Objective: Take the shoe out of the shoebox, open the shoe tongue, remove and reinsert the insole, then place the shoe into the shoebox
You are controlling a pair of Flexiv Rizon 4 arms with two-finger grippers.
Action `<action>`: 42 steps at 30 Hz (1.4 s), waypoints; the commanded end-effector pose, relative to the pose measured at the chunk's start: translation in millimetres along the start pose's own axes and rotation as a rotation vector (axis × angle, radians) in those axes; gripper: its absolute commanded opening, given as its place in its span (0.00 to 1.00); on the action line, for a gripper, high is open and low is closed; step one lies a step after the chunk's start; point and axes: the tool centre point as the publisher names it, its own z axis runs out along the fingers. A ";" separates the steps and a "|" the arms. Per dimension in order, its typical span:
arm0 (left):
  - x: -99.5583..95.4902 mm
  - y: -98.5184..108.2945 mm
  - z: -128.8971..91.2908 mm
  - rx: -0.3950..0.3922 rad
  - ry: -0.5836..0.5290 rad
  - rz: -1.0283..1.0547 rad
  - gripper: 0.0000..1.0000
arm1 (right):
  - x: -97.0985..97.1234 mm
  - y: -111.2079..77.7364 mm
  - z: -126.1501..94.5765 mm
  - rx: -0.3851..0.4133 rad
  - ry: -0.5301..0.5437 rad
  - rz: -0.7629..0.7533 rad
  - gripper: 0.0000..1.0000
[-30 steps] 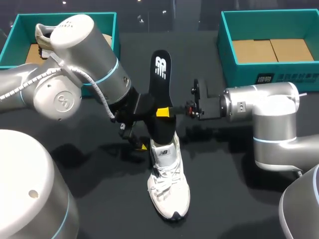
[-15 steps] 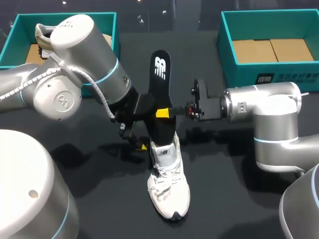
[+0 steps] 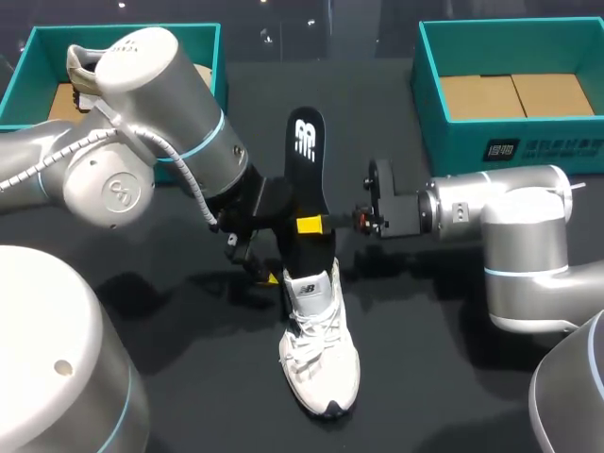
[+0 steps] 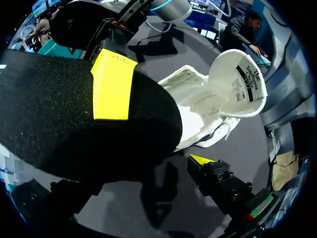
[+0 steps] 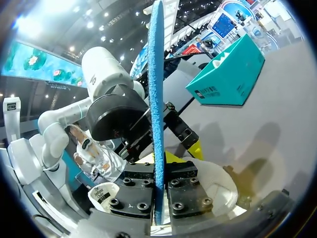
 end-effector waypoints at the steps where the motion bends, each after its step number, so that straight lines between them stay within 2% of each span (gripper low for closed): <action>1: 0.5 -0.1 0.8 -0.002 -0.002 0.001 1.00 | -0.9 -3.9 1.4 0.008 0.003 0.016 0.00; 29: 0.5 -0.1 0.8 -0.002 -0.002 0.001 1.00 | 2.9 -37.2 6.6 0.025 -0.002 0.049 0.00; 42: 0.5 -0.1 0.8 -0.002 -0.002 0.001 1.00 | 7.0 -56.8 8.3 0.001 -0.021 0.075 0.00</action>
